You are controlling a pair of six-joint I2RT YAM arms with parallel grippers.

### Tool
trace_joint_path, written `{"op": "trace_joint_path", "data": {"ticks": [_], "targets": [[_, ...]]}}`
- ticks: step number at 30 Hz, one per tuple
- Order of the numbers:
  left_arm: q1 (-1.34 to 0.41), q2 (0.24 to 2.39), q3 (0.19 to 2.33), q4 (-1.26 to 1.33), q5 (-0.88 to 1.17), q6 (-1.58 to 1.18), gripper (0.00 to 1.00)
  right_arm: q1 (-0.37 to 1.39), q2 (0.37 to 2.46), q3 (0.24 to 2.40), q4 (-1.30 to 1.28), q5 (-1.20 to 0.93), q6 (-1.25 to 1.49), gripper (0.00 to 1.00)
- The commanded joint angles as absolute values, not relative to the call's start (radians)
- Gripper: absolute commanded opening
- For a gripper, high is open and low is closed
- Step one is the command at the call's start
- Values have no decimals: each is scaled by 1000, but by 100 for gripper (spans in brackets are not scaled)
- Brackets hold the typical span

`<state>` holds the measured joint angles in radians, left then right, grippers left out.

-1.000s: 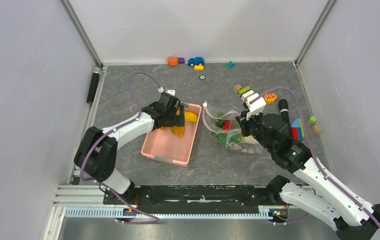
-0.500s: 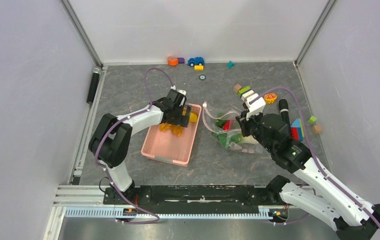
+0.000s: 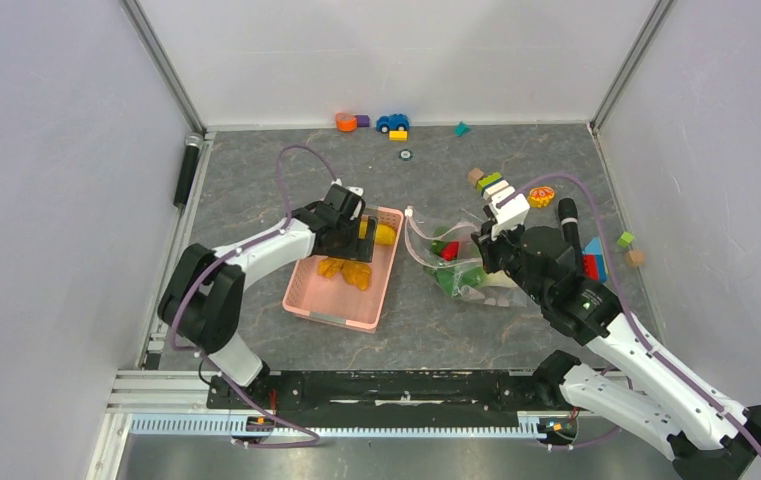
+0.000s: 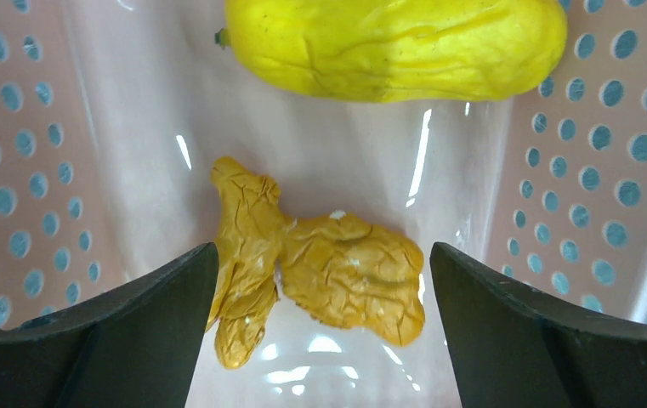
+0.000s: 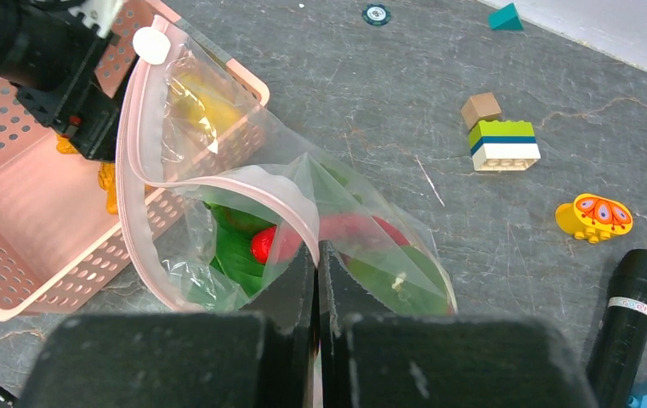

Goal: Place the food in the zip-top bag and seal the zipper
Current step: Pick up the fake vegetable from the bin.

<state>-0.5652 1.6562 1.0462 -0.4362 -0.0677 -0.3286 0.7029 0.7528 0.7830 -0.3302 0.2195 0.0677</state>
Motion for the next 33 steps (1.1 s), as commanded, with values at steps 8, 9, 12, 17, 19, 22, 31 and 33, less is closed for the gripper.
{"op": "trace_joint_path", "data": {"ticks": [8,9,12,17,19,22,31,33], "targets": [[-569,1586,1082,-475,-225,-423,100,701,745,798,-298,229,53,0],[-569,1614,1106,-496,-235,-435,98,702,742,796,-299,230,54,0],[-569,1678,1156,-525,-259,-463,91,701,742,798,-304,233,52,0],[-568,1719,1178,-538,-321,-495,80,702,737,792,-305,241,51,0],[-568,1734,1182,-532,-328,-505,75,702,739,792,-306,239,51,0],[-568,1759,1185,-534,-324,-516,70,701,736,795,-309,243,52,0],[-568,1796,1152,-515,-340,-548,59,702,740,796,-309,245,51,0],[-565,1808,1144,-492,-318,-551,56,701,739,797,-309,239,50,0]]}}
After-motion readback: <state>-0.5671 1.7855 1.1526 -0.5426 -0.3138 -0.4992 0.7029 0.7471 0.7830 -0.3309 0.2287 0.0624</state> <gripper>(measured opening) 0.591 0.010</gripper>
